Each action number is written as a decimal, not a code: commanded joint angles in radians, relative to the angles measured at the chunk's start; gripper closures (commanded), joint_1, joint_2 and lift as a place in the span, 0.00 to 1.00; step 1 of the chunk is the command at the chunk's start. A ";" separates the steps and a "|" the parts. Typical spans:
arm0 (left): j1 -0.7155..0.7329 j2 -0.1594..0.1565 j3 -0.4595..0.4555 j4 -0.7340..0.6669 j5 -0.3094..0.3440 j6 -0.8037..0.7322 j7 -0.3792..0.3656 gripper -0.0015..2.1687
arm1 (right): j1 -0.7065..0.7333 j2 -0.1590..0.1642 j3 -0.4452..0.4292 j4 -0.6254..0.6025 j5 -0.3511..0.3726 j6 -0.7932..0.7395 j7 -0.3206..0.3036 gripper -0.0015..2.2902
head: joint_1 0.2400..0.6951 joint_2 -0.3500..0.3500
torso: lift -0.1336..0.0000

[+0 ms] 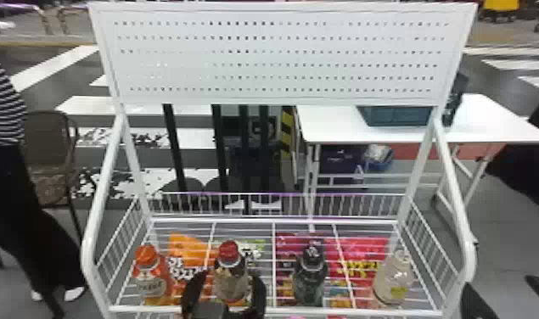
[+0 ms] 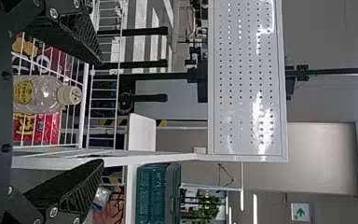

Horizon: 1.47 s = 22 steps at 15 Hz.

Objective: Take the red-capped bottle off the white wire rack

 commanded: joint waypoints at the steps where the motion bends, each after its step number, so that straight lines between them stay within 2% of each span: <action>1: -0.023 -0.003 -0.001 0.034 0.010 0.000 0.000 0.03 | -0.001 0.003 0.000 0.001 0.002 -0.003 0.000 0.06 | 0.57 0.50 | 1.00; 6: -0.047 -0.001 -0.001 0.047 0.014 0.000 -0.008 0.05 | 0.000 0.003 0.000 0.003 0.002 -0.003 0.000 0.06 | 0.57 0.50 | 1.00; 7: -0.050 -0.001 0.000 0.045 0.016 0.000 -0.008 0.11 | 0.000 0.003 0.000 0.003 0.002 -0.003 0.000 0.06 | 0.57 0.50 | 1.00; 8: -0.053 -0.001 0.000 0.042 0.018 0.000 -0.012 0.21 | 0.000 0.003 0.000 0.003 0.002 -0.003 0.000 0.06 | 0.57 0.50 | 1.00; 10: -0.052 0.002 0.000 0.031 0.030 0.003 0.000 0.54 | 0.000 0.003 0.000 0.003 0.002 -0.003 0.000 0.06 | 0.57 0.50 | 1.00; 11: -0.050 0.004 0.000 0.025 0.030 0.003 0.008 0.63 | -0.001 0.003 0.000 0.005 0.002 -0.003 0.000 0.06 | 0.57 0.50 | 1.00; 15: -0.018 0.011 0.000 -0.022 0.025 0.003 0.014 0.63 | -0.006 0.003 0.000 0.006 0.004 -0.003 0.000 0.06 | 0.57 0.50 | 1.00; 17: 0.011 0.025 0.002 -0.070 0.018 0.000 0.018 0.63 | -0.009 0.003 0.000 0.011 0.002 -0.003 0.000 0.06 | 0.57 0.50 | 1.00; 22: 0.128 0.063 0.005 -0.257 -0.059 0.024 0.026 0.62 | -0.018 0.004 0.001 0.020 0.002 -0.003 0.000 0.06 | 0.57 0.50 | 1.00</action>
